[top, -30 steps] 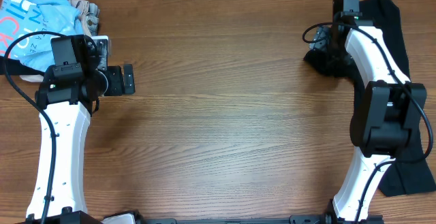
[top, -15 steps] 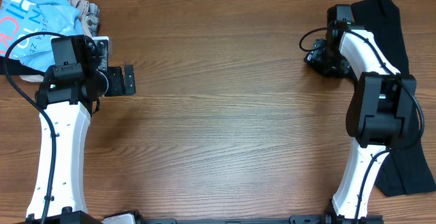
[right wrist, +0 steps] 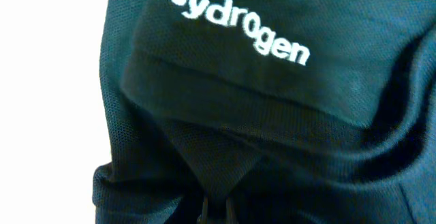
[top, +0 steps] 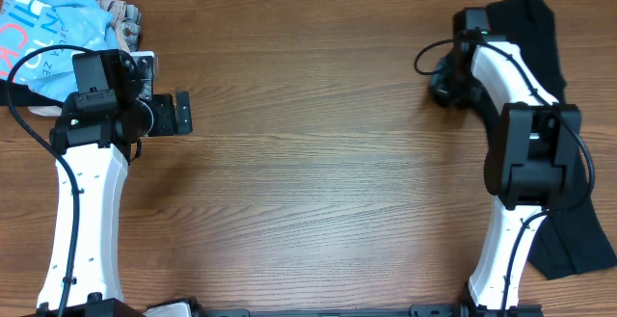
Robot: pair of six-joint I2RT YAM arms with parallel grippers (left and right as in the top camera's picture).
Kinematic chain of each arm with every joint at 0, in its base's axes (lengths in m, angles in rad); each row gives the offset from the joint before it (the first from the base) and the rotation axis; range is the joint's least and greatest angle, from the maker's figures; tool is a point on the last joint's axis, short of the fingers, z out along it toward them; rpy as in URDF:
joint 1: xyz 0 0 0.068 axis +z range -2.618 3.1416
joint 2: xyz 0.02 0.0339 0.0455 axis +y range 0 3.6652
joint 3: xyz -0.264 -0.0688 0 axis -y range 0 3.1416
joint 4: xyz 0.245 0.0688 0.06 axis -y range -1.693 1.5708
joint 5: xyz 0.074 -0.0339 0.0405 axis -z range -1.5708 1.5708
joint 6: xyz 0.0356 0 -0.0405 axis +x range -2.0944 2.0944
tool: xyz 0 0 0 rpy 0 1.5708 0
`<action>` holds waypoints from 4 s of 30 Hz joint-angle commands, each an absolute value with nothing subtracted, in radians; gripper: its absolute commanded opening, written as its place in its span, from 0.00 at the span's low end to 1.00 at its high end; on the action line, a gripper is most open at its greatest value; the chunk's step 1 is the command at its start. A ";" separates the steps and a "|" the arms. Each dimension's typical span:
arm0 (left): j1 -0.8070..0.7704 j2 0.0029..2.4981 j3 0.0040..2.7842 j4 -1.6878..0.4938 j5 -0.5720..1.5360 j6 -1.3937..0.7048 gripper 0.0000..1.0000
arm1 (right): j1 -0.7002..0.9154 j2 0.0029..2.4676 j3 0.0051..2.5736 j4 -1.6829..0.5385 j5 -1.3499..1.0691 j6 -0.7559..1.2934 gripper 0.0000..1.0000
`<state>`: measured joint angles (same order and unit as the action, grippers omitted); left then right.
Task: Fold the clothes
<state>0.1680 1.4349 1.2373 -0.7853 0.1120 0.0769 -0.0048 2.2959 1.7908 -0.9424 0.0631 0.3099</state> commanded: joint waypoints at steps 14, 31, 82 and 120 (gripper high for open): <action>0.170 1.440 1.259 -0.792 0.063 0.064 1.00 | 0.716 2.319 1.802 -1.009 -0.407 0.369 0.23; 0.170 1.440 1.259 -0.800 0.067 0.064 1.00 | 0.736 2.303 2.044 -1.229 -0.131 0.425 0.42; 0.170 1.440 1.258 -0.822 0.098 0.064 1.00 | 0.362 2.351 2.199 -0.463 0.093 0.389 0.04; 0.170 1.467 1.259 -0.842 0.161 0.018 1.00 | 0.163 1.988 1.923 -1.546 0.015 0.657 1.00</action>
